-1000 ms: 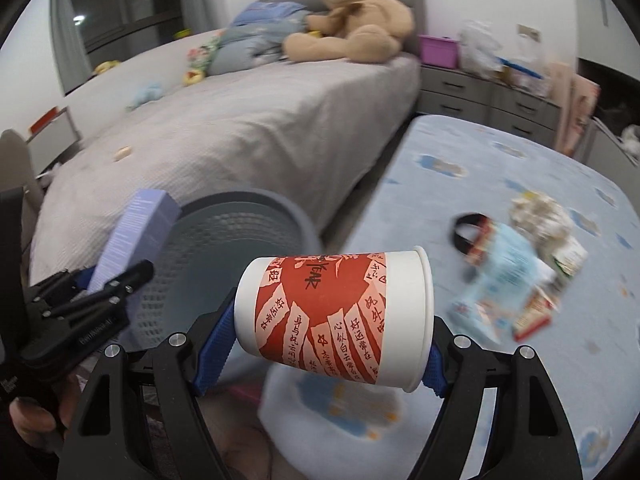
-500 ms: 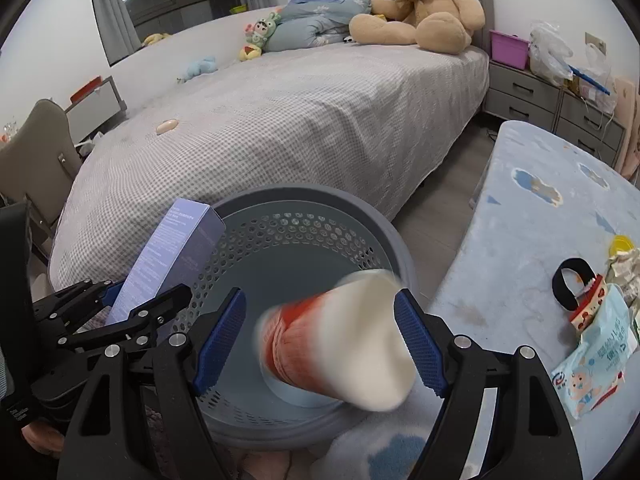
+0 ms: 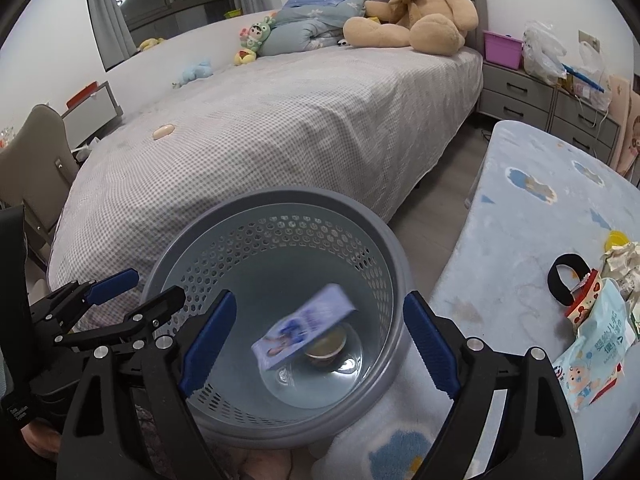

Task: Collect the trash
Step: 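Carry the lavender box over the wastebasket with the left gripper while the right gripper grasps the red paper cup, then open the left gripper to drop the box while the right gripper drops the cup into the wastebasket, then move the left gripper to the blue wet-wipe pack and grasp it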

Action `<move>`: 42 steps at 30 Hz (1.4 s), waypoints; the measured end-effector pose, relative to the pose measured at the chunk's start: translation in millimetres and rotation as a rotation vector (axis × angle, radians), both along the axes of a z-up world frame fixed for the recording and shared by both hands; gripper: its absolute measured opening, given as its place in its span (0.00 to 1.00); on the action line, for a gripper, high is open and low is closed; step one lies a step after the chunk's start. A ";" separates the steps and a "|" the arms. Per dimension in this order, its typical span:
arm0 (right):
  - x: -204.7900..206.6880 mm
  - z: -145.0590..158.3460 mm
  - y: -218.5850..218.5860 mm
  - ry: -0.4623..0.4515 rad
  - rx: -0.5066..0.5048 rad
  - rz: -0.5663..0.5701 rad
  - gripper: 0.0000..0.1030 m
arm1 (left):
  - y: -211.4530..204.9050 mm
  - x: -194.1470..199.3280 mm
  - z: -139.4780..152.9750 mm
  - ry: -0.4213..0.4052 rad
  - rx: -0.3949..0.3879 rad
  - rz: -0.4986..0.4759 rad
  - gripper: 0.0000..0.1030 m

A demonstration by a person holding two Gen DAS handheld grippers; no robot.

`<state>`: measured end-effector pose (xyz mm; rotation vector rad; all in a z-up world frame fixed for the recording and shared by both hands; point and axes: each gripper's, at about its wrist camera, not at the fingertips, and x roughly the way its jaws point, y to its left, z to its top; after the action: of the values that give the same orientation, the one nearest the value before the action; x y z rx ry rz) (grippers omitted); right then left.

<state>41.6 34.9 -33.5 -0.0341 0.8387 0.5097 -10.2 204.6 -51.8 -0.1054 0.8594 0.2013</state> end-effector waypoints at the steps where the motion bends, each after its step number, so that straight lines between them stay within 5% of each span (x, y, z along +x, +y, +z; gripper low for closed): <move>1: -0.9 -0.3 -0.1 0.000 -0.002 -0.002 0.81 | -0.1 -0.2 0.0 0.000 0.001 0.000 0.66; 24: -30.2 -12.2 -39.2 0.033 -0.014 -0.092 0.81 | -21.4 -0.3 7.1 -0.019 0.011 -0.043 0.67; 42: -86.1 5.7 -149.5 0.033 -0.050 -0.345 0.82 | -91.2 -1.7 26.8 -0.074 0.013 -0.191 0.68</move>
<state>-44.5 -114.6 -27.8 0.0721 0.8683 0.1652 -11.9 113.4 -25.0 -0.0177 0.7893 0.0235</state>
